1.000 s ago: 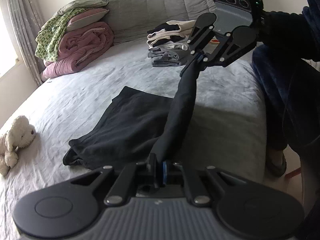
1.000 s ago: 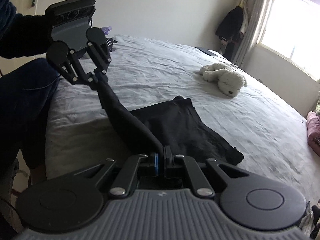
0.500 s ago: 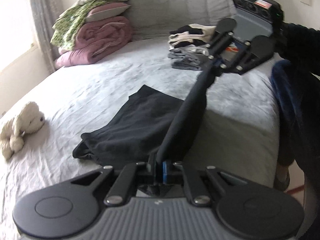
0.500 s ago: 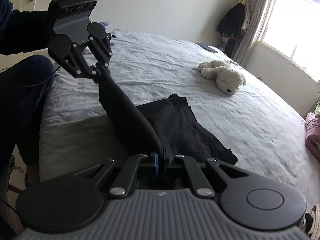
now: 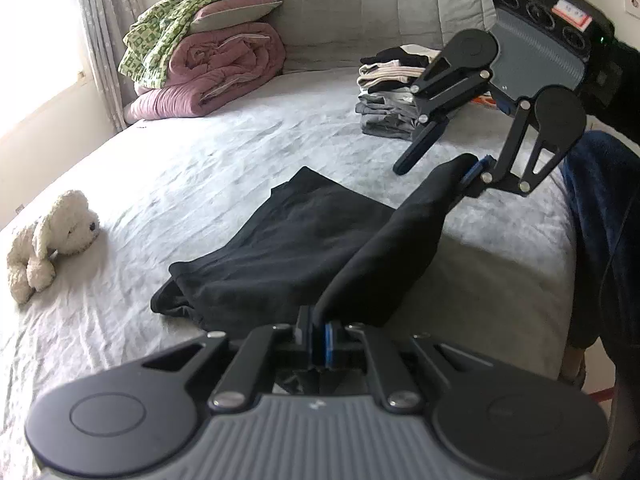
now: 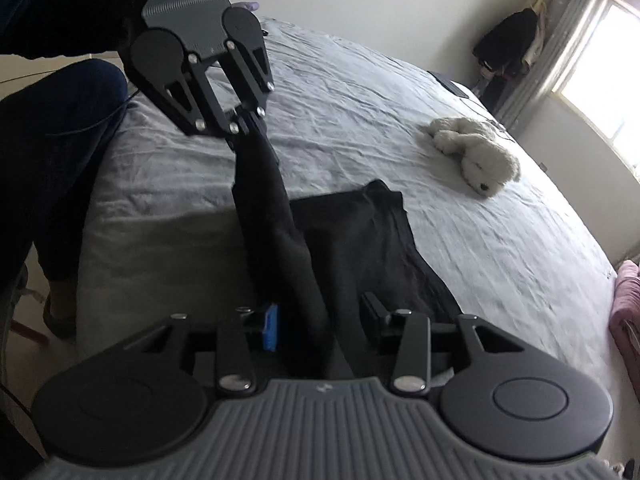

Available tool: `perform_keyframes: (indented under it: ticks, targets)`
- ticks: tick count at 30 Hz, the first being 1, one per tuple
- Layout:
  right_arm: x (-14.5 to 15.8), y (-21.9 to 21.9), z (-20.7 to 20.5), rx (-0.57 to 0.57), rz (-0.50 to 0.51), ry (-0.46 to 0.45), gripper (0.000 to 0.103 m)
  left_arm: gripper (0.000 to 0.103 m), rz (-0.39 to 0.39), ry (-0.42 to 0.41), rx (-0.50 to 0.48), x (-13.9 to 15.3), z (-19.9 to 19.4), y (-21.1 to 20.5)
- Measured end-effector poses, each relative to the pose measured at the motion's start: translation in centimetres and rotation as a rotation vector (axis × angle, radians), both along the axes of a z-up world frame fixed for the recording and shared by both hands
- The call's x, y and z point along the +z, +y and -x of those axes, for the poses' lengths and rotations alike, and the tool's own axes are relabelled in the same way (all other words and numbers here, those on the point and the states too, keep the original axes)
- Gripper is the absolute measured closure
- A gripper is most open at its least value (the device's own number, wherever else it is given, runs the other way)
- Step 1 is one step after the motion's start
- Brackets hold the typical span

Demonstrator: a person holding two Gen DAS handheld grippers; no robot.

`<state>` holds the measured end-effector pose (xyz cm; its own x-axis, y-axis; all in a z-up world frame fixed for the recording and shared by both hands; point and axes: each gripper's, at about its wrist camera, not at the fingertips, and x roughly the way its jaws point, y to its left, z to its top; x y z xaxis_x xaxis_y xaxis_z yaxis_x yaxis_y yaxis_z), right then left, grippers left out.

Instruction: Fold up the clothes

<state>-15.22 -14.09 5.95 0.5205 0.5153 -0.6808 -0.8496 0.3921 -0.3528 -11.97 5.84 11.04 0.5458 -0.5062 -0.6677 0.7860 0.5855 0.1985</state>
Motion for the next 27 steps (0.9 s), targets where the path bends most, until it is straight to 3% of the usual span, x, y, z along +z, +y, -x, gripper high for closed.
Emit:
perform_keyframes:
  ticks: [6, 8, 9, 13, 19, 24, 27]
  targets:
    - [-0.9, 4.2, 0.5, 0.087, 0.094, -0.021, 0.062, 0.098, 0.011, 0.007, 0.007, 0.2, 0.2, 0.1]
    - [-1.1, 4.8, 0.2, 0.109, 0.108, 0.001, 0.077, 0.098, 0.007, 0.004, 0.002, 0.2, 0.4, 0.2]
    - [-1.1, 4.9, 0.1, 0.117, 0.112, 0.01, 0.095, 0.098, 0.004, 0.002, -0.003, 0.2, 0.5, 0.3]
    - [-0.9, 4.6, 0.0, 0.12, 0.096, 0.026, 0.095, 0.097, 0.005, -0.009, -0.046, 0.2, 1.2, 0.7]
    - [-0.5, 4.2, 0.2, 0.124, 0.063, 0.041, 0.095, 0.093, 0.079, 0.078, -0.196, 1.5, 1.2, 3.1]
    - [-0.3, 3.9, 0.3, 0.121, 0.047, 0.036, 0.095, 0.093, 0.247, 0.064, -0.226, 4.7, -1.6, 7.0]
    - [-0.4, 4.1, 0.4, 0.119, 0.044, 0.035, 0.095, 0.092, 0.343, 0.065, -0.202, 5.9, -5.0, 6.5]
